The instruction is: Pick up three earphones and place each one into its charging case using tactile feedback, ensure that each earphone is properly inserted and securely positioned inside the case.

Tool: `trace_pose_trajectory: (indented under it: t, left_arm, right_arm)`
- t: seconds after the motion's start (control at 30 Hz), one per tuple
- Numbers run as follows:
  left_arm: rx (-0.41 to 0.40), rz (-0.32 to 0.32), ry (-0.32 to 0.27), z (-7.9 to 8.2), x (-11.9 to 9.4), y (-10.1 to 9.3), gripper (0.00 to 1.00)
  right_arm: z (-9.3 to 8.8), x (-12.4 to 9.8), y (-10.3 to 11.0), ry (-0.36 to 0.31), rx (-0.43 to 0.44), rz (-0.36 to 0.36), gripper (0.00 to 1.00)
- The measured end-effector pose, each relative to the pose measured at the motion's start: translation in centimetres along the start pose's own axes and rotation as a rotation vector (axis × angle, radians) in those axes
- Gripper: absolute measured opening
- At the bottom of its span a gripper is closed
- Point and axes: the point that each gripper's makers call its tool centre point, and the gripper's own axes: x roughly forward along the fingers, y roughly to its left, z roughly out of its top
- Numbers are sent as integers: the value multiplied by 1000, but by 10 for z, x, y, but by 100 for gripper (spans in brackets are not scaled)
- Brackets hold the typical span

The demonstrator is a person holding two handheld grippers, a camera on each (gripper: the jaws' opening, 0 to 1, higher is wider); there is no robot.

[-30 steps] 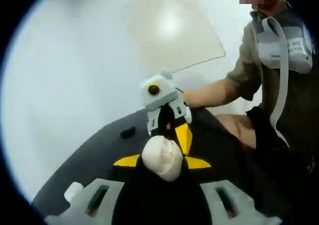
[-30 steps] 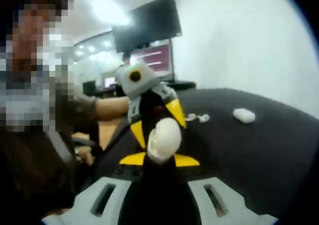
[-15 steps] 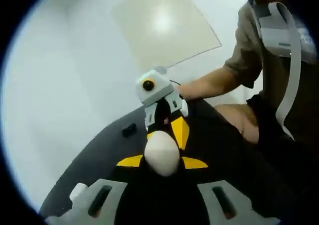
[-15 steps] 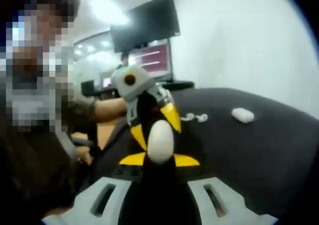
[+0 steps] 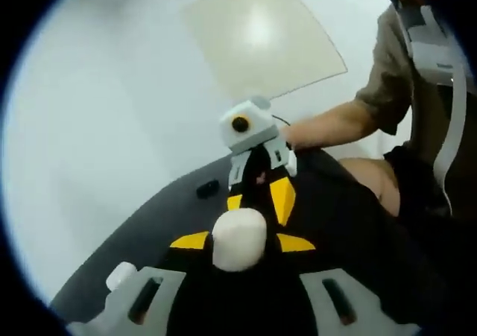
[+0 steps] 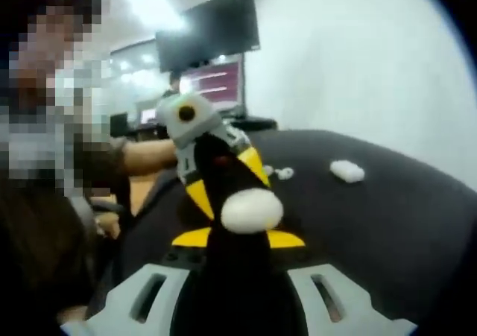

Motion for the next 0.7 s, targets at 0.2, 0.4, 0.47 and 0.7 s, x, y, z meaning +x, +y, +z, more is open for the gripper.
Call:
trace_pose_trajectory:
  t: [0.2, 0.4, 0.47, 0.7]
  left_arm:
    - [-114, 51, -73, 11, -12, 19, 30]
    - [-291, 149, -236, 32, -38, 53, 28]
    - [-342, 227, -272, 31, -51, 73, 26]
    - [-346, 406, -283, 23, -72, 107, 22]
  right_arm:
    - [12, -7, -16, -81, 6, -71, 35]
    - [19, -9, -26, -130, 18, -111, 47]
    - [16, -6, -26, -117, 9, -116, 47]
    - [12, 9, -20, -51, 39, -79, 53]
